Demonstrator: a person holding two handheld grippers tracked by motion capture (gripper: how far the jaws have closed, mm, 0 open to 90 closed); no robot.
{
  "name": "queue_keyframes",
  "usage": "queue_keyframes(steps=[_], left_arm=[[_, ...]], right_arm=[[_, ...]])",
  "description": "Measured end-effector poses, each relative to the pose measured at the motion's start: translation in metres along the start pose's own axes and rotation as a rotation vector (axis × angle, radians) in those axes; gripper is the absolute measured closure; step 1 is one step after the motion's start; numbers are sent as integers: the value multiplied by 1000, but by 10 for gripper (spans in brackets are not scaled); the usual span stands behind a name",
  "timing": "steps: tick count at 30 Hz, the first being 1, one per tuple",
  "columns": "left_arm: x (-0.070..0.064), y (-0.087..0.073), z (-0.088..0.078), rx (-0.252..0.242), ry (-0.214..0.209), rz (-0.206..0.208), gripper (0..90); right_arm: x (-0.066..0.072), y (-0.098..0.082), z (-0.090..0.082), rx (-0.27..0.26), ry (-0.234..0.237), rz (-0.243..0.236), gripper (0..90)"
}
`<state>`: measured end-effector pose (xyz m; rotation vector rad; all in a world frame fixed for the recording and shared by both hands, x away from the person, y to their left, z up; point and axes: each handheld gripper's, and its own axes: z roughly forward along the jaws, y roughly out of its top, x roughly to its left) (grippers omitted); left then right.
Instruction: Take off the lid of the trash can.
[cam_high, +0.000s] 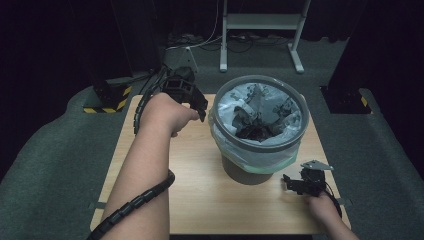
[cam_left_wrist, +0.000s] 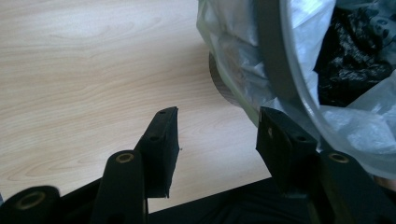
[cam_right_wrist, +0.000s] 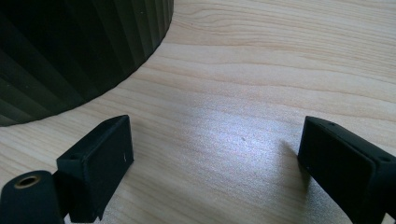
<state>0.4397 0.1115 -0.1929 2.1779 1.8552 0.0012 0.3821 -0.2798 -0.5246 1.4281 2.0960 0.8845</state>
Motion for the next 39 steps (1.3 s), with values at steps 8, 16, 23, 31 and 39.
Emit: queue_keyframes(steps=[8,16,23,31,39], left_arm=[[-10,4,-3,-9,-3,5,494],[-23,10,-4,-10,-2,19,501],[-32,14,-2,-12,-11,35,509],[-33,17,-2,-31,-2,30,527],[-37,22,8,-22,17,32,526]], right_arm=[[0,0,0,0,0,0,99],[0,0,0,0,-1,-1,98],[0,0,0,0,-1,-1,98],[0,0,0,0,-2,-1,98],[0,1,1,-2,5,-8,98]])
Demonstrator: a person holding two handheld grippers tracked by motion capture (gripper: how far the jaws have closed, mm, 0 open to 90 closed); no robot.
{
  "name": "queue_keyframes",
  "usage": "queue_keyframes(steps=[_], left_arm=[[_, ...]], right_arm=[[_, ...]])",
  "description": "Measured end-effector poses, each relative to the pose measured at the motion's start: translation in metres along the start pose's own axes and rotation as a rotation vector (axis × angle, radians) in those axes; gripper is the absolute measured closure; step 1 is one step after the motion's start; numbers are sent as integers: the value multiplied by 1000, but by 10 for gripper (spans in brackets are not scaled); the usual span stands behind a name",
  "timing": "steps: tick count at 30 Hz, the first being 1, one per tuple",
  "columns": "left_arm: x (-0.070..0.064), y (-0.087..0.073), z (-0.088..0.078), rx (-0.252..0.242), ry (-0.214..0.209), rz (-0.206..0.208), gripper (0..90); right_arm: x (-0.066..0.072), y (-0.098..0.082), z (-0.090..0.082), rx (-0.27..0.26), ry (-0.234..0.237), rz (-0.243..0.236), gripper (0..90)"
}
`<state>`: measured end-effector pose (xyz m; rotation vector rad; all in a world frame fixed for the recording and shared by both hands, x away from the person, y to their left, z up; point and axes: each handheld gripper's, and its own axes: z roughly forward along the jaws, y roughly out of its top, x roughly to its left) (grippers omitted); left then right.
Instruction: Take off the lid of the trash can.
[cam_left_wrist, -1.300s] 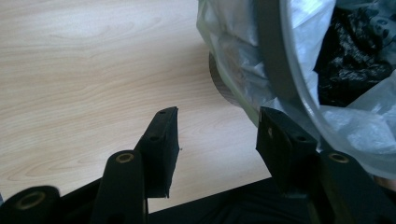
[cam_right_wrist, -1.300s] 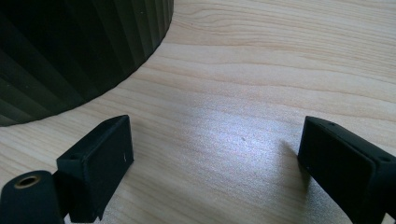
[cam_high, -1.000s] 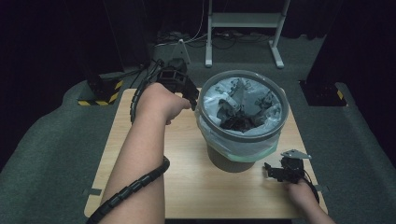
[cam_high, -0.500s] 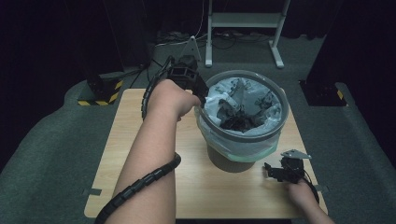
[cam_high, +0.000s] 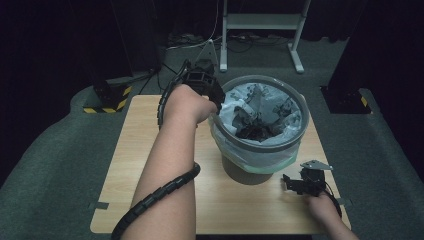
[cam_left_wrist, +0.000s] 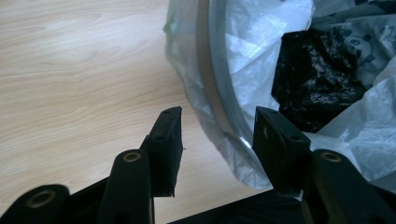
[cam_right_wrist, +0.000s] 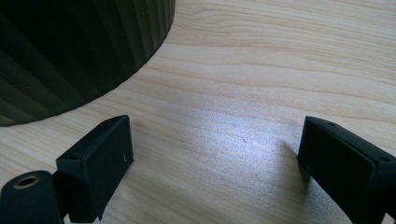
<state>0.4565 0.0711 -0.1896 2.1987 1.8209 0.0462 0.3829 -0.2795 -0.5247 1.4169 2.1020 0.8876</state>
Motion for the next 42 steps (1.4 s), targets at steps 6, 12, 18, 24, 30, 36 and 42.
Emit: queue_keyframes(steps=[6,12,18,24,30,36,42], left_arm=[[-6,6,14,8,22,7,531],[-10,9,28,18,37,4,560],[-14,13,36,15,69,4,652],[-12,11,40,7,58,-8,663],[-11,10,46,5,57,-7,658],[-13,11,35,-1,59,-3,658],[-16,12,22,-29,62,-5,662]], right_arm=[[1,0,0,1,3,-2,98],[1,0,0,2,4,-2,99],[1,1,1,2,10,-6,98],[1,1,1,2,10,-8,98],[1,1,1,2,11,-8,98],[1,1,1,4,13,-6,98],[1,1,1,3,14,-10,98]])
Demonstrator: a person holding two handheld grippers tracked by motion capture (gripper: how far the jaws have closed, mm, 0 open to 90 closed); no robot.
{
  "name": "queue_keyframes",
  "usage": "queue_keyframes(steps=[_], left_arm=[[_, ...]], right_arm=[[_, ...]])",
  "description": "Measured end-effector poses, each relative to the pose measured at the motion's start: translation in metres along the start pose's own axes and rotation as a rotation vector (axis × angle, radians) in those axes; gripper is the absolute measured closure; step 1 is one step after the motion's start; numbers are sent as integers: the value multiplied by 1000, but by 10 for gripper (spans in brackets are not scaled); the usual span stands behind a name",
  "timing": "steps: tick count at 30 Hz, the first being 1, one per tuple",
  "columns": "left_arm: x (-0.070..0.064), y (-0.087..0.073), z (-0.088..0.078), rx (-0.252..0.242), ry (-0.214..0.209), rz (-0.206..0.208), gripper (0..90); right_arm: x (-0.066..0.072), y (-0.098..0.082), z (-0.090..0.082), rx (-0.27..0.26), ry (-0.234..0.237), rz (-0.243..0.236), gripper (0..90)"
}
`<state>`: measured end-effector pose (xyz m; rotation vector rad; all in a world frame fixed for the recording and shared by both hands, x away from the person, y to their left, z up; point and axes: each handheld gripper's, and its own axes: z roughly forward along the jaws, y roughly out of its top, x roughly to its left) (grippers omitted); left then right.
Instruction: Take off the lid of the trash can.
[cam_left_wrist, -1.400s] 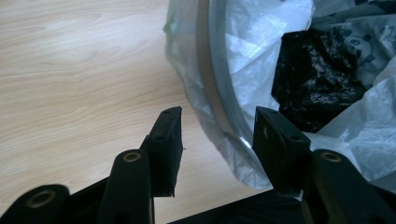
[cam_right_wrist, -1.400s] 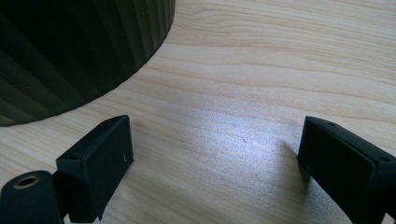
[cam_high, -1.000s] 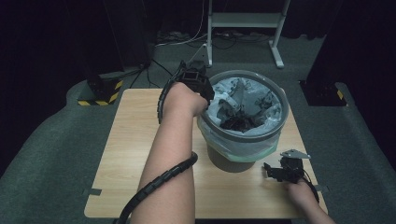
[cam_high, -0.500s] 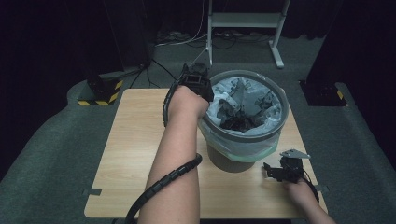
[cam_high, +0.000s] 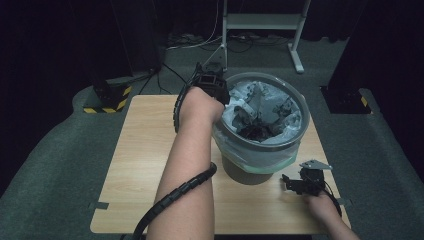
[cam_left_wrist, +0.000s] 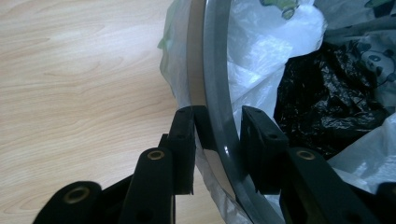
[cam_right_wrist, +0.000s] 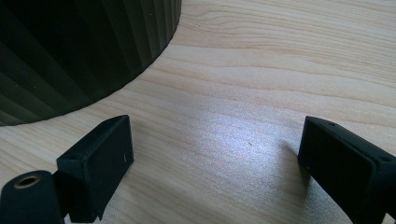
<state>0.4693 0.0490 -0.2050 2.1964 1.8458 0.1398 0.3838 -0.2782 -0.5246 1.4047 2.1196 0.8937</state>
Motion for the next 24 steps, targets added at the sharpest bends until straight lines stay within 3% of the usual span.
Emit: queue_keyframes(steps=[14,20,24], left_arm=[[6,3,-2,-52,-25,-49,713],[11,4,-3,-83,-82,-97,727],[12,5,-8,-99,-89,-99,746]], right_arm=[[0,0,0,0,3,-2,98],[0,0,0,-1,3,-3,98],[0,0,0,0,4,-3,98]])
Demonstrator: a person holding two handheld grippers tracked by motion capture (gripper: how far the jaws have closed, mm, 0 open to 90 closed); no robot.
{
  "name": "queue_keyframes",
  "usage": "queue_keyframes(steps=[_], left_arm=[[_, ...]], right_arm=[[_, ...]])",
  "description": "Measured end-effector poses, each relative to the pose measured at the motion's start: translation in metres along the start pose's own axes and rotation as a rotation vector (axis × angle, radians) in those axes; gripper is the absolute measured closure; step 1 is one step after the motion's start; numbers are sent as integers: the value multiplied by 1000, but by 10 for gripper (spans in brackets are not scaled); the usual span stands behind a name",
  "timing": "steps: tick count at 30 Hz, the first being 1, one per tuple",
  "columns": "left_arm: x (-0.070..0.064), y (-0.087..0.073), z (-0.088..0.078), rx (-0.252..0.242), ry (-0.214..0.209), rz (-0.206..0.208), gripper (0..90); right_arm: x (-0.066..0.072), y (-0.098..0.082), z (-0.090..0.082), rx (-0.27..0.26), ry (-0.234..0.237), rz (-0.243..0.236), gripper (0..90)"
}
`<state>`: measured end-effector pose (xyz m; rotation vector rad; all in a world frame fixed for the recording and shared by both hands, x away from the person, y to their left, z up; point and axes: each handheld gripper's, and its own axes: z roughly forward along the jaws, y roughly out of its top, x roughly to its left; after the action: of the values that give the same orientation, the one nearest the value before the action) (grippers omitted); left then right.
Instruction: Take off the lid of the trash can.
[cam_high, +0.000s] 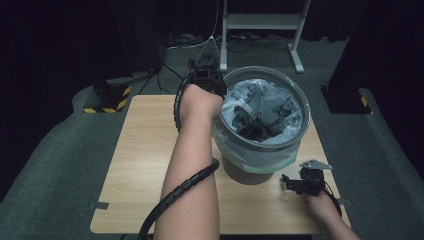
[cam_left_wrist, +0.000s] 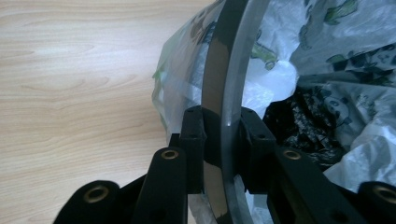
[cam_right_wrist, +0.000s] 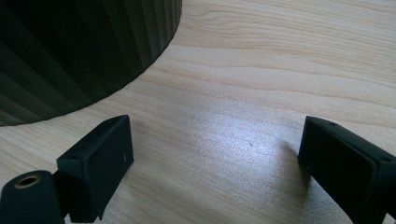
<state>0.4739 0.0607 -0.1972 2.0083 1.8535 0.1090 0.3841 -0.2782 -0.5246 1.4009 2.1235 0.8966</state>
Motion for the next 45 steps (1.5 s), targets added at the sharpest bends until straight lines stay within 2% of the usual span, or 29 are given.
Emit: queue_keyframes(steps=[6,14,17,26,35,37,39,40,45], left_arm=[[-2,2,-12,-13,-15,11,754],[6,0,-13,-18,-56,15,757],[9,0,-14,-19,-72,4,757],[32,-6,-15,-15,-77,-12,758],[44,-12,-16,-24,-81,-29,760],[48,-12,-17,-23,-76,-18,760],[50,-13,-18,-24,-86,-24,760],[52,-13,-19,-15,-85,-13,759],[60,-18,-33,-34,-99,-15,760]], right_arm=[[0,0,0,0,0,-1,98],[0,0,0,1,2,0,98],[0,0,0,2,3,0,98],[0,0,0,0,2,-3,98],[0,0,0,1,2,-1,98],[0,0,0,0,3,1,98],[0,0,0,0,3,1,98],[0,0,0,0,3,1,98],[1,0,0,0,1,1,99]])
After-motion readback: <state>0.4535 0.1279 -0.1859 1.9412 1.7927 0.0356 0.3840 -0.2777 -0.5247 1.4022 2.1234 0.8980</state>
